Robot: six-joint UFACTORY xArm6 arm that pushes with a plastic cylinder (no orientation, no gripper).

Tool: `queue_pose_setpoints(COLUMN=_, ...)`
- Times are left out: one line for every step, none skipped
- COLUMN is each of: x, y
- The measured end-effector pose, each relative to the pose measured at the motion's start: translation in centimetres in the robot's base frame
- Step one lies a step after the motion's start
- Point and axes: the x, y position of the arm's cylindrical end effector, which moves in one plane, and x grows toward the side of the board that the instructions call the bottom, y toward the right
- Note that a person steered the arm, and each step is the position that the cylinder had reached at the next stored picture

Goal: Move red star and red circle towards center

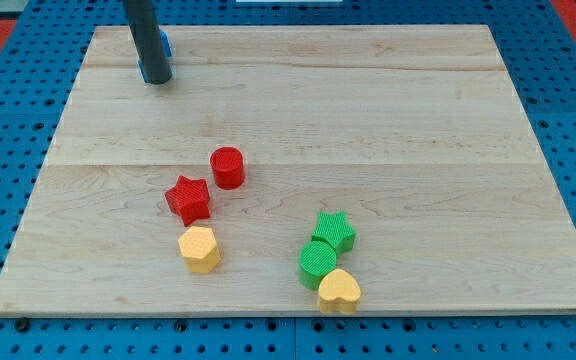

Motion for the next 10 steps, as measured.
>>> queue_pose_setpoints(x=-0.9, y=-0.2)
queue_pose_setpoints(x=-2.0, y=-0.7)
queue_pose_setpoints(x=-2.8, y=-0.1)
queue_pose_setpoints(x=0.9, y=2.3)
queue_pose_setpoints(x=2.1, y=2.6)
queue_pose_setpoints(x=5.3, y=2.6)
queue_pose_setpoints(x=11.5, y=3.3)
queue_pose_setpoints(x=15.6, y=1.4)
queue_pose_setpoints(x=19.3, y=-0.7)
queue_pose_setpoints(x=23.2, y=1.1)
